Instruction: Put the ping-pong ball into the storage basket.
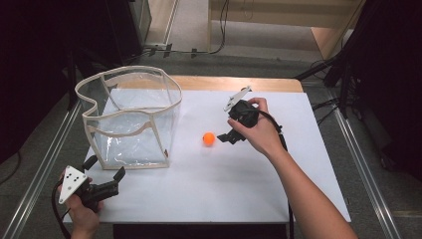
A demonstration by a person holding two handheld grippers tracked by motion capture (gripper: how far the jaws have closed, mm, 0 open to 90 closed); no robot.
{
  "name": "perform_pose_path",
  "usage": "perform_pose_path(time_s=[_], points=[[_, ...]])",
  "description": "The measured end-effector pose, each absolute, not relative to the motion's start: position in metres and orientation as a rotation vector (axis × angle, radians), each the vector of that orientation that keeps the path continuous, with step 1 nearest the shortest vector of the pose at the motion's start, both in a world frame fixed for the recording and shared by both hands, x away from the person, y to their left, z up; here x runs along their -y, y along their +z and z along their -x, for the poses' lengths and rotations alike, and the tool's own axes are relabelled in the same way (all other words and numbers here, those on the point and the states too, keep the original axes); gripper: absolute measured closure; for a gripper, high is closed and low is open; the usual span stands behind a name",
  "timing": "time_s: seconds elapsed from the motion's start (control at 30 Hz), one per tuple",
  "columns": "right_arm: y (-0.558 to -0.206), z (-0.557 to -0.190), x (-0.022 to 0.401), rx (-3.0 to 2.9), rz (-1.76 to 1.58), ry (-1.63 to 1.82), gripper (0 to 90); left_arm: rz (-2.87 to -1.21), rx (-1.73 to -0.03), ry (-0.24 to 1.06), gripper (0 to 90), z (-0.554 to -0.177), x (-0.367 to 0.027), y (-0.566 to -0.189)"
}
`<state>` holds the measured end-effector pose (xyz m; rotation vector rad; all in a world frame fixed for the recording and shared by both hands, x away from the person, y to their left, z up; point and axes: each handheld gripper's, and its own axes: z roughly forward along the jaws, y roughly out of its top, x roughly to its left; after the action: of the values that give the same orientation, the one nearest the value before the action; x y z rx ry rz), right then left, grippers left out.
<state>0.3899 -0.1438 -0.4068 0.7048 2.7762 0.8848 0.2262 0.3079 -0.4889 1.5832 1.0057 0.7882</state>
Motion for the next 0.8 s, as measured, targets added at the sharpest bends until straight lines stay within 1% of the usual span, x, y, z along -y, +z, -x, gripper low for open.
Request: perform_pose_path(time_s=[0.8], points=[[-0.419,-0.399,0.117,-2.899,-0.655,0.779,0.0,-1.583,-1.004,0.787,0.8,-0.226,-0.308,-0.489]])
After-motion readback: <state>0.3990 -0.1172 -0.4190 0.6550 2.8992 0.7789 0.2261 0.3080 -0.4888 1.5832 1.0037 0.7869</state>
